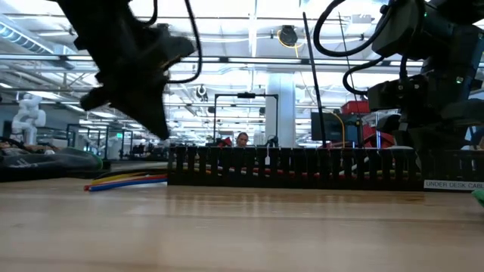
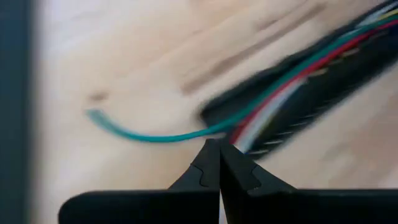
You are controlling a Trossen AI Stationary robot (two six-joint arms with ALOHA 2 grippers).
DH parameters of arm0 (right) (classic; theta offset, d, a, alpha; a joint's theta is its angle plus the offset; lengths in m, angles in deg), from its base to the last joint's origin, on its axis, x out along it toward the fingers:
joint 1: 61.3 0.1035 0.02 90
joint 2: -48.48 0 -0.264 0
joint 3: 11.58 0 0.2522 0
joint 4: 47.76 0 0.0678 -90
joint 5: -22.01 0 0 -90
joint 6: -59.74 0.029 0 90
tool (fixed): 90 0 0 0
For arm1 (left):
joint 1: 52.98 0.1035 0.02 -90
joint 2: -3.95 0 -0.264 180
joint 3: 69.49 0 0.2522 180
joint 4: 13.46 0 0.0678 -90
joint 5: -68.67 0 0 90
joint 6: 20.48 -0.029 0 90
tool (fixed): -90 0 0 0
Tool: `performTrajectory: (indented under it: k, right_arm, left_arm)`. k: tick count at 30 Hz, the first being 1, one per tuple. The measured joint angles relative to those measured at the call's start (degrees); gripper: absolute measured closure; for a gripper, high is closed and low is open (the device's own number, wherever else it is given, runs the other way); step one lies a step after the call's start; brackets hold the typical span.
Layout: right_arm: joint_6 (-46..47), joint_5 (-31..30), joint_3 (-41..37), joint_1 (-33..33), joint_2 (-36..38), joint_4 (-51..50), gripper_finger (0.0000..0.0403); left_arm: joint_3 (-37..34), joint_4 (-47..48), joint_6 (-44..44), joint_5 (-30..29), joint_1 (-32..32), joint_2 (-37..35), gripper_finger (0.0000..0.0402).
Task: Ziptie cables
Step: Put the ziptied cable wires into the cable duct
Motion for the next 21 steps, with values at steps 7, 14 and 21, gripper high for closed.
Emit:
performTrajectory:
  k: [7,14,21]
  right_arm:
    - [0.49,0.03,0.02,0.01,0.00,-0.04,0.0403]
    - [0.81,0.04,0.02,0.00,0.00,0.00,0.0403]
    - [0.51,0.21,0.04,-0.24,0.00,-0.28,0.0403]
  left_arm:
    - [0.00,4.89,-0.23,0.05,0.97,-0.39,0.0402]
    - [3.43,-2.24,-6.09,0.18,-0.68,-0.80,0.0402]
    - [4.83,0.46,-8.75,2.58,-0.30,-1.75,0.0402]
